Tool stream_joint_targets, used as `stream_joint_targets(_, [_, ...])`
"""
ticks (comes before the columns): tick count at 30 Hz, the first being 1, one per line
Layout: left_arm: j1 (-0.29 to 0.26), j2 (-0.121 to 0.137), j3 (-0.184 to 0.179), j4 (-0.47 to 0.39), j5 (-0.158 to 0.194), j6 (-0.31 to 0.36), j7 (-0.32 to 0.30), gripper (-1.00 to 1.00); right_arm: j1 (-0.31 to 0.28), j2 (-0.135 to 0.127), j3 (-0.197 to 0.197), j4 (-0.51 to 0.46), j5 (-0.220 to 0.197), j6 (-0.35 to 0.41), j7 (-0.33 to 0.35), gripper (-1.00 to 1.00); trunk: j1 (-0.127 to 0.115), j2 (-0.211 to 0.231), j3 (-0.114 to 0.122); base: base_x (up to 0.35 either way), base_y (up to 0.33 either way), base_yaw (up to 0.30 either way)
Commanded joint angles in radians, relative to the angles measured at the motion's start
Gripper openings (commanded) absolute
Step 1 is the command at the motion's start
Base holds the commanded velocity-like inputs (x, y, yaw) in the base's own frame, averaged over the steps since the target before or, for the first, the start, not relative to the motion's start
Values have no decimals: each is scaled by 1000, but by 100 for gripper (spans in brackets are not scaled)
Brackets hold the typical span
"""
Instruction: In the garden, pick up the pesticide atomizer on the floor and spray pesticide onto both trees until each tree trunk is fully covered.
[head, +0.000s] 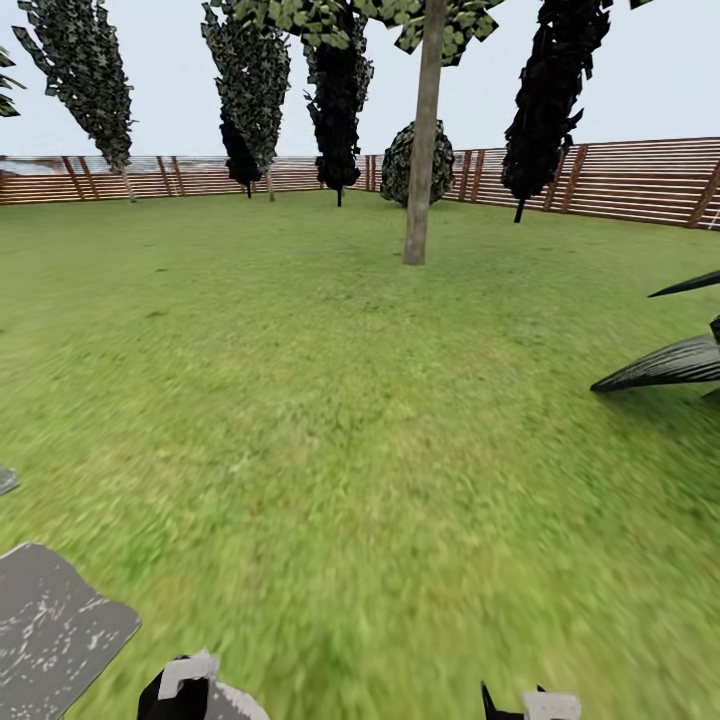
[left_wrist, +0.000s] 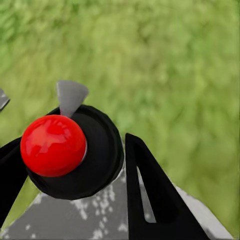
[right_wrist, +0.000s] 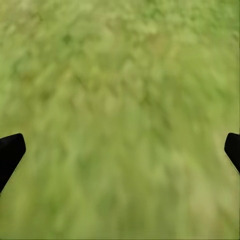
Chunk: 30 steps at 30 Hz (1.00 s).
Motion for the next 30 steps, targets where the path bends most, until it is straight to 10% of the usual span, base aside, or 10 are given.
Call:
stream_joint_targets(1, [0, 0, 0, 1, 2, -3, 1, -100, 0, 0, -2, 1, 0, -3, 0, 100, 0, 0, -1, 340, 0, 0])
stream_joint_targets(30, [0, 0, 0, 1, 2, -3, 1, -100, 0, 0, -2, 1, 0, -3, 0, 100, 0, 0, -1, 340, 0, 0])
